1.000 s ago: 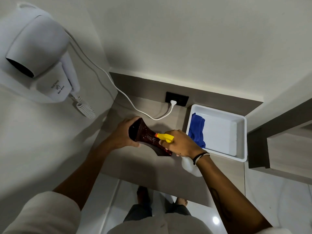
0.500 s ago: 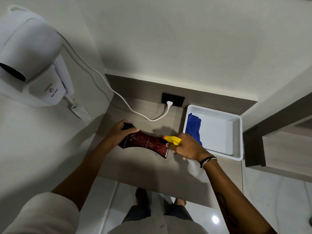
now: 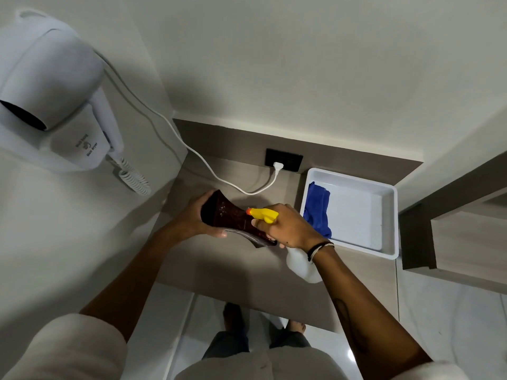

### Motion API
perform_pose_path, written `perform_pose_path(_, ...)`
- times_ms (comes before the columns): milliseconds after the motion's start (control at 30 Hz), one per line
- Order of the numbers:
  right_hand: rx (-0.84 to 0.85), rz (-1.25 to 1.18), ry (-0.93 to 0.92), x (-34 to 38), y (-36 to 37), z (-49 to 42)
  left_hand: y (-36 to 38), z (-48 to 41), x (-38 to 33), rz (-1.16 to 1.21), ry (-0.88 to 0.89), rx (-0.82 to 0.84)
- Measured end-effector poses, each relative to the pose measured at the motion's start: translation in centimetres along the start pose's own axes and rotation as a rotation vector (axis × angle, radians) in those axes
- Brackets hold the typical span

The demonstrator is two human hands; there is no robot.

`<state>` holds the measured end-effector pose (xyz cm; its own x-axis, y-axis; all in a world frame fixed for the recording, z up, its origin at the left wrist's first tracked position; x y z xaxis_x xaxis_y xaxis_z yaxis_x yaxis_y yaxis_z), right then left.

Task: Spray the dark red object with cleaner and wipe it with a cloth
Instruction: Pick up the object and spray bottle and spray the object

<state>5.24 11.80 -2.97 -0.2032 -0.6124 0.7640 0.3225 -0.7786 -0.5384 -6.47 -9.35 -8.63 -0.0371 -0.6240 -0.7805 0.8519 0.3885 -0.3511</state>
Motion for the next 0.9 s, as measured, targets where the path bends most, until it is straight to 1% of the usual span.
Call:
perform_pose_path(133,0.05,0.034,0.055,-1.6,-0.1,0.5,0.1,-0.2,0.3,-0.097,-0.011,0.014)
perform_pose_path(333,0.049,0.074,0.148,-4.7,-0.4,1.9,-0.6,-0.5,-0.1,-0.191,0.047,-0.107)
perform_pose_path(433,0.039,0.054,0.21,-5.9,-0.6,2.7,-0.6,-0.5,-0.1,-0.109,0.034,-0.127)
perform_pose_path(500,0.049,0.043,0.226,-6.0,-0.7,3.0,-0.8,-0.7,0.2,-0.008,-0.034,-0.156)
perform_pose_path(567,0.064,0.031,0.206,-5.8,-0.7,3.0,-1.0,-1.0,0.7,0.072,-0.119,-0.198)
perform_pose_path(667,0.082,0.013,0.118,-4.7,-0.7,3.0,-0.7,-1.0,1.4,0.165,-0.239,-0.186)
perform_pose_path(767,0.104,0.018,0.011,-2.5,-0.1,2.4,-0.2,-0.8,1.6,0.243,-0.301,-0.16)
perform_pose_path(900,0.05,0.059,-0.012,-0.6,0.8,0.6,-0.1,-0.5,1.5,0.247,-0.351,-0.193)
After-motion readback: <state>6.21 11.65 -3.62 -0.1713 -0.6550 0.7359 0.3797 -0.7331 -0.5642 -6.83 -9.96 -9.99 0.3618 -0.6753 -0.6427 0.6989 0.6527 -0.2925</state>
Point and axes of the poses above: each hand's wrist, its own z-axis away from the middle knuckle, its own y-axis out of the palm, x = y × z, the point moved 8 cm from there along -z, towards the middle knuckle, and after that the axes turned 12 degrees about x, right-handed, at the moved point
